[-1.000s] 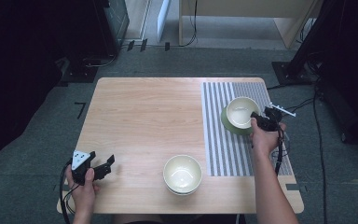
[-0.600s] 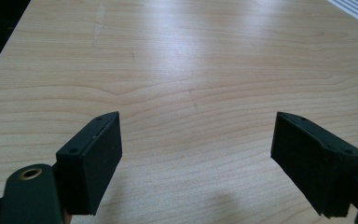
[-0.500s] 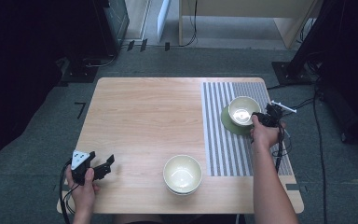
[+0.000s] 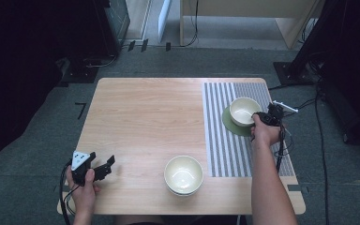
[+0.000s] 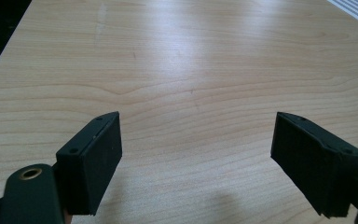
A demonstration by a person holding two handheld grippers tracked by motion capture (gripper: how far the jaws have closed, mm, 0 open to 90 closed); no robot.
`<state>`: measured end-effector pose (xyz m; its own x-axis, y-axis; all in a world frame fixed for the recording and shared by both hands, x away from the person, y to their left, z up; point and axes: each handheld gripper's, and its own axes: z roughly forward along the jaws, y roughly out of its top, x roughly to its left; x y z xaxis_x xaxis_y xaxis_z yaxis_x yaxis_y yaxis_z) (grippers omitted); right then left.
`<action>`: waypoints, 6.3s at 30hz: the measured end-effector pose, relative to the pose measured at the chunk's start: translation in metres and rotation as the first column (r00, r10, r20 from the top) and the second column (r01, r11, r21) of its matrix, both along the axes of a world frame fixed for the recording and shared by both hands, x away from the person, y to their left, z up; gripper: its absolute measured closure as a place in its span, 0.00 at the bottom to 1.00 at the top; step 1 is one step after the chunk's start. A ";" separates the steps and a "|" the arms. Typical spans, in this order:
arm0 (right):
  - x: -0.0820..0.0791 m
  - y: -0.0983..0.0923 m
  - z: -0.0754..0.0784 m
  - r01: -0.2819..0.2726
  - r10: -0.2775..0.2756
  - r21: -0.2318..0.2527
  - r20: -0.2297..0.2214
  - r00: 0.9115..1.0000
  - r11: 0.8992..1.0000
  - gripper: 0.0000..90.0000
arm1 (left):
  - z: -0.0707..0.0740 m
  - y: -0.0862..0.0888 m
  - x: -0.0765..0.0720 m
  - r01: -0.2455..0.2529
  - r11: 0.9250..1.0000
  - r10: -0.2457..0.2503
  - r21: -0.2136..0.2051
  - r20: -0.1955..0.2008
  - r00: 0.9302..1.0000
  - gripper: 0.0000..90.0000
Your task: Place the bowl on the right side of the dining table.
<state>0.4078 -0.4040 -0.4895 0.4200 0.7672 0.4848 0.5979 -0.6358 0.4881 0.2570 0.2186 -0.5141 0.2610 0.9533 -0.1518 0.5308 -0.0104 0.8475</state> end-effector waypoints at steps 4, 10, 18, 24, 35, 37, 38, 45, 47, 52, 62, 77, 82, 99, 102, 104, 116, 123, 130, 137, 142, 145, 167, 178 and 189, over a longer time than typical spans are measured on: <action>0.000 -0.001 0.002 0.017 -0.017 0.003 0.026 1.000 1.000 0.87 | 0.000 0.000 0.000 0.000 1.000 0.000 -0.001 0.001 1.000 0.18; -0.003 -0.004 0.004 0.019 -0.020 0.007 0.075 0.997 1.000 0.85 | 0.000 0.000 0.000 0.001 1.000 -0.001 0.004 0.001 1.000 0.18; -0.007 -0.002 0.007 -0.027 0.032 -0.044 0.133 0.991 0.999 0.74 | 0.000 0.000 0.000 -0.001 1.000 0.001 0.003 0.000 1.000 0.18; -0.015 0.000 0.012 -0.071 0.094 -0.126 0.185 0.978 0.990 0.67 | 0.000 -0.001 0.000 0.000 1.000 0.000 0.010 -0.003 1.000 0.18; -0.033 0.003 0.021 -0.166 0.198 -0.161 0.209 0.958 0.973 0.47 | 0.000 -0.002 0.001 0.000 1.000 0.000 0.018 -0.006 1.000 0.18; -0.036 0.003 0.023 -0.171 0.202 -0.160 0.203 0.958 0.972 0.42 | 0.000 -0.002 0.001 -0.001 1.000 0.001 0.018 -0.006 1.000 0.18; -0.037 0.003 0.023 -0.177 0.207 -0.159 0.194 0.959 0.971 0.41 | 0.000 -0.002 0.001 0.000 1.000 0.001 0.018 -0.006 1.000 0.18; -0.045 0.005 0.025 -0.235 0.263 -0.150 0.210 0.942 0.960 0.32 | 0.000 -0.002 0.001 -0.001 1.000 0.001 0.020 -0.007 1.000 0.18; -0.048 0.007 0.025 -0.228 0.259 -0.171 0.195 0.946 0.959 0.32 | 0.000 -0.002 0.001 0.000 1.000 0.000 0.020 -0.007 1.000 0.18; -0.054 0.011 0.024 -0.284 0.332 -0.230 0.207 0.920 0.931 0.18 | 0.000 -0.002 0.001 -0.001 1.000 0.001 0.018 -0.007 1.000 0.18; -0.065 0.019 0.021 -0.302 0.367 -0.290 0.205 0.907 0.908 0.05 | 0.000 -0.002 0.001 -0.001 1.000 0.001 0.018 -0.008 1.000 0.18; -0.080 0.022 0.015 -0.308 0.381 -0.317 0.202 0.902 0.897 0.00 | 0.000 -0.002 0.001 -0.001 1.000 0.001 0.021 -0.008 1.000 0.18; -0.086 0.020 0.016 -0.306 0.381 -0.321 0.205 0.901 0.896 0.00 | 0.000 -0.002 0.001 -0.001 1.000 0.001 0.023 -0.007 1.000 0.18; -0.106 0.022 0.008 -0.314 0.389 -0.324 0.201 0.899 0.892 0.00 | 0.000 -0.003 0.000 0.005 1.000 -0.005 0.019 -0.011 1.000 0.18; -0.109 0.023 0.005 -0.318 0.392 -0.323 0.197 0.899 0.891 0.00 | 0.000 -0.002 0.000 0.006 1.000 -0.005 0.018 -0.011 1.000 0.18; -0.112 0.023 0.003 -0.314 0.389 -0.324 0.200 0.899 0.892 0.00 | 0.000 -0.003 0.000 0.006 1.000 -0.006 0.018 -0.011 1.000 0.18; -0.126 0.021 -0.004 -0.320 0.396 -0.327 0.199 0.896 0.889 0.00 | 0.000 -0.003 0.000 0.006 1.000 -0.006 0.021 -0.010 1.000 0.18; -0.133 0.019 -0.007 -0.327 0.401 -0.327 0.193 0.896 0.887 0.00 | 0.000 -0.003 0.000 0.006 1.000 -0.006 0.020 -0.011 1.000 0.18; -0.139 0.016 -0.009 -0.324 0.400 -0.329 0.195 0.896 0.887 0.00 | 0.000 -0.003 0.000 0.007 1.000 -0.006 0.020 -0.010 1.000 0.18; -0.147 0.014 -0.011 -0.328 0.403 -0.334 0.188 0.896 0.884 0.00 | 0.000 -0.003 0.000 0.006 1.000 -0.006 0.020 -0.010 1.000 0.18; -0.152 0.010 -0.014 -0.323 0.398 -0.332 0.192 0.897 0.886 0.00 | 0.000 -0.003 0.000 0.007 1.000 -0.007 0.020 -0.010 1.000 0.18; -0.155 0.007 -0.016 -0.318 0.395 -0.332 0.197 0.898 0.888 0.00 | 0.000 -0.003 0.000 0.007 1.000 -0.007 0.019 -0.010 1.000 0.18; -0.175 -0.012 -0.027 -0.291 0.366 -0.333 0.188 0.912 0.897 0.00 | 0.000 -0.003 0.000 0.009 1.000 -0.009 0.018 -0.012 1.000 0.18; -0.182 -0.017 -0.030 -0.285 0.359 -0.339 0.181 0.916 0.897 0.00 | 0.000 -0.003 0.000 0.008 1.000 -0.008 0.016 -0.011 1.000 0.18; -0.189 -0.020 -0.031 -0.290 0.366 -0.354 0.170 0.915 0.889 0.00 | 0.000 -0.003 0.000 0.008 1.000 -0.008 0.017 -0.011 1.000 0.18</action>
